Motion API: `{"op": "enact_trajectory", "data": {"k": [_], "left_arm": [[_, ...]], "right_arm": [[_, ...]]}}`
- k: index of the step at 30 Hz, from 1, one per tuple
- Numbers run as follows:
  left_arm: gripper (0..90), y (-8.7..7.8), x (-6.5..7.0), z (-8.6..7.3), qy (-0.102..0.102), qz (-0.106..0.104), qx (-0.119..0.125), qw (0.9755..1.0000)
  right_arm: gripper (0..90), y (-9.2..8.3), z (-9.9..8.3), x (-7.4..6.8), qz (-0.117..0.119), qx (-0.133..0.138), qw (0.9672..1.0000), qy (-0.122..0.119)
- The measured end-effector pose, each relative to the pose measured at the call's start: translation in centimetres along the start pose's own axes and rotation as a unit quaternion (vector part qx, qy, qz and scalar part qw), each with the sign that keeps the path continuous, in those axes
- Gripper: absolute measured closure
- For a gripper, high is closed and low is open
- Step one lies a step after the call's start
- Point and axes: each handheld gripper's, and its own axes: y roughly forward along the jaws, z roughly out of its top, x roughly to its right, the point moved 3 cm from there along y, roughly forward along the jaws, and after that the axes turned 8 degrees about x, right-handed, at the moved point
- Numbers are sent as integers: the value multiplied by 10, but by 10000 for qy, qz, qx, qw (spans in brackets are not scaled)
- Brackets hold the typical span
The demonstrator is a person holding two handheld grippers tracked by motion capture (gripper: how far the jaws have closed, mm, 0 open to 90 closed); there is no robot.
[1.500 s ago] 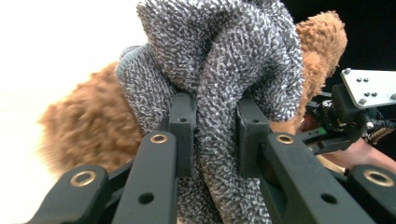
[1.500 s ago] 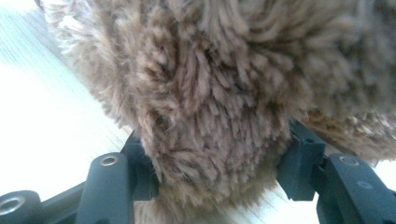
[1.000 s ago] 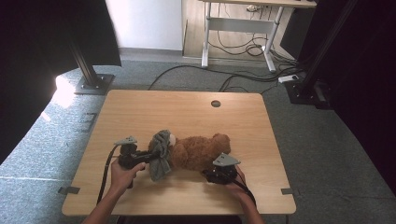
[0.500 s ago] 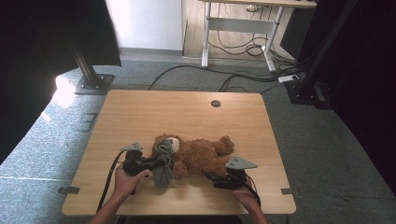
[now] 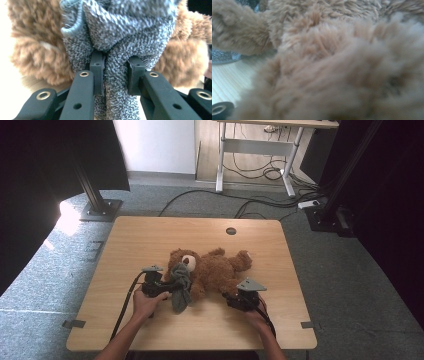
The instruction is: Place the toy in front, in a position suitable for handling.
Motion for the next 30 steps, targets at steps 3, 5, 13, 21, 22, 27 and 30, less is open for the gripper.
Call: {"op": "enact_trajectory", "data": {"k": [3, 5, 13, 21, 22, 27, 30], "left_arm": [[708, -5, 3, 0, 26, 1, 56, 10000], [707, -9, 4, 1, 31, 8, 133, 9999], [707, -28, 7, 5, 252, 198, 317, 9990], [716, -80, -2, 6, 462, 680, 401, 9958], [716, -87, -5, 5, 478, 759, 381, 9952], [716, -122, -20, -7, 482, 1127, 252, 9921], [714, -138, -30, -18, 478, 1310, 44, 9902]], "right_arm": [[409, -5, 1, 2, 8, 64, 10000, 13], [396, -7, 1, 2, -16, 78, 10000, 33], [303, -12, -3, 4, -80, 30, 9999, 142], [281, -28, -6, 16, -117, 85, 9994, 325], [279, -29, -5, 16, -119, 96, 9993, 329], [270, -32, -6, 17, -91, 107, 9993, 336], [270, -32, -5, 16, -80, 135, 9994, 320]]}}
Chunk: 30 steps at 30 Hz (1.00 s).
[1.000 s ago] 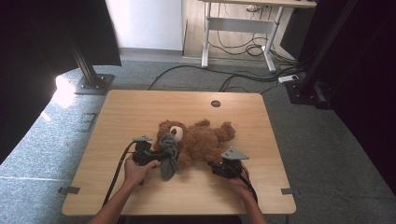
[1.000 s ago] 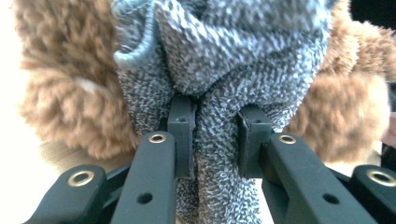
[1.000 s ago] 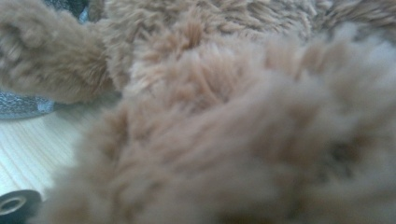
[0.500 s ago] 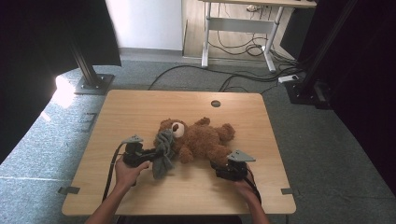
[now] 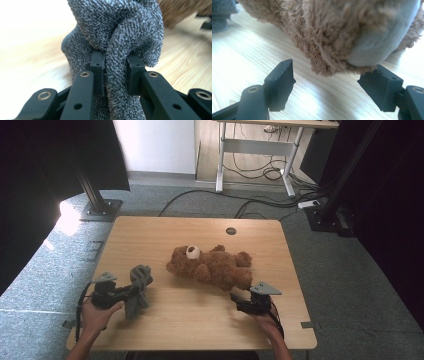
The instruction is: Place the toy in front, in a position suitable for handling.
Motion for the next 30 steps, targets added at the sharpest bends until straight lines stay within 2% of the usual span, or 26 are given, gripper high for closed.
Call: {"op": "enact_trajectory", "data": {"k": [4, 7, 10, 14, 18, 20, 22, 24, 26, 28, 30], "left_arm": [[702, -9, -11, -13, 32, 152, -208, 9997], [663, -6, -12, -19, 104, 156, -459, 9988], [560, 2, -10, -24, 193, 87, -650, 9977], [430, 9, -12, -27, 189, -23, -907, 9957], [338, 11, -13, -28, 104, -101, -1096, 9939], [332, 11, -14, -28, 93, -171, -1155, 9931], [339, 9, -15, -27, 153, -203, -1139, 9932], [336, 6, -14, -24, 80, -173, -911, 9957], [319, 2, -14, -21, 64, -160, -750, 9970], [299, -3, -12, -18, 123, -205, -598, 9979], [275, -8, -9, -14, 186, -191, -342, 9991]], "right_arm": [[268, 1, 0, -1, 11, -14, 10000, -15], [266, 2, -1, -3, 16, -27, 10000, -34], [264, 2, -1, -4, 21, -36, 10000, -25], [264, 2, -2, -4, 25, -69, 10000, -54], [264, 2, -2, -3, 15, -49, 10000, -52], [264, 1, -2, -3, 4, -37, 10000, -63], [263, 1, -2, -3, -4, -47, 10000, -80], [262, 1, -2, -4, -22, -48, 9999, -127], [261, 1, -2, -4, -36, -58, 9999, -150], [260, 1, -2, -4, -44, -51, 9999, -147], [259, 0, -2, -5, -41, -33, 9999, -144]]}}
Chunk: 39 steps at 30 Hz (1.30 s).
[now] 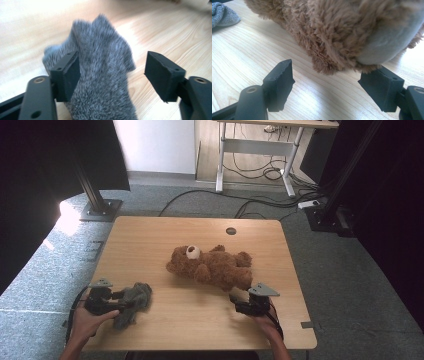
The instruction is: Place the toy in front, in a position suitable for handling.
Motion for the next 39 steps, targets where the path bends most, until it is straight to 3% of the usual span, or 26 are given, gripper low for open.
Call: {"op": "enact_trajectory", "data": {"k": [4, 7, 9, 12, 17, 23, 30, 39], "left_arm": [[277, -12, 9, 8, 124, -38, 510, 9986], [271, -13, 14, 10, 170, -104, 644, 9977], [277, -10, 28, 13, 320, -148, 823, 9960], [285, -4, 41, 15, 371, -216, 910, 9949], [296, 13, 65, 16, 569, -354, 884, 9938], [310, 28, 87, 3, 769, -562, 723, 9928], [326, 25, 92, -9, 737, -629, 788, 9922], [325, 21, 90, -9, 812, -513, 867, 9916]], "right_arm": [[254, -4, 1, -2, 10, 50, 10000, 17], [249, -7, 1, -4, 21, 56, 10000, 21], [246, -15, 1, -8, 48, 87, 9999, 21], [246, -21, 0, -11, 58, 109, 9999, 19], [245, -29, -1, -18, 107, 93, 9999, -14], [245, -36, -4, -25, 155, 55, 9999, 42], [247, -36, -8, -29, 203, -29, 9997, 107], [246, -37, -7, -26, 141, 40, 9998, 121]]}}
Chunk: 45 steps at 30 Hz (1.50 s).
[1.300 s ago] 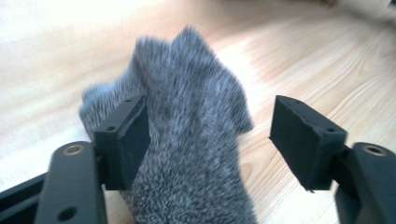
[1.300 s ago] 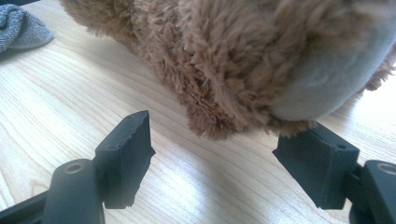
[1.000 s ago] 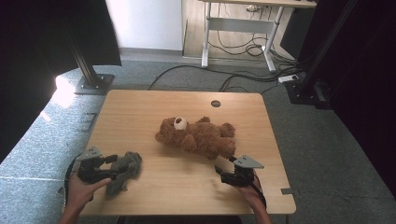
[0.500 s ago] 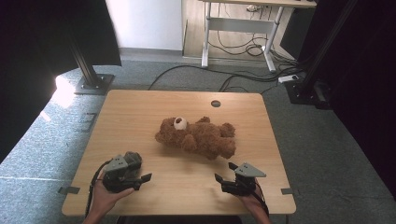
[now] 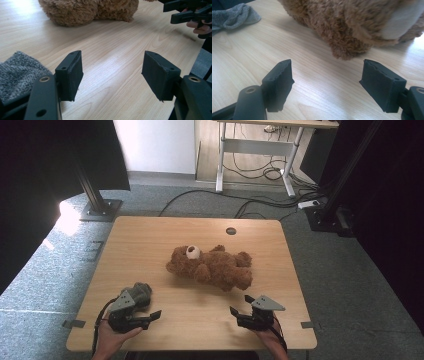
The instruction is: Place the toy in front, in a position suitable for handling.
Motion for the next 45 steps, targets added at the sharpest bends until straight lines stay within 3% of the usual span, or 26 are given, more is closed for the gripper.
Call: {"op": "enact_trajectory", "data": {"k": [8, 10, 14, 21, 45], "left_arm": [[322, -6, -7, 0, -35, 107, 52, 9999], [323, -8, -9, 0, -52, 137, 81, 9999], [324, -13, -13, 0, -55, 222, 110, 9997], [325, -15, -19, -2, -109, 305, 105, 9994], [331, -19, -22, -1, -208, 414, 220, 9987]], "right_arm": [[247, 1, -3, 11, -195, -88, 9998, -52], [245, 3, -6, 16, -406, -306, 9986, -144], [244, 6, -16, 31, -747, -670, 9949, -101], [243, 5, -17, 38, -774, -663, 9948, -21], [235, 7, -16, 33, -665, -588, 9960, -138]]}}
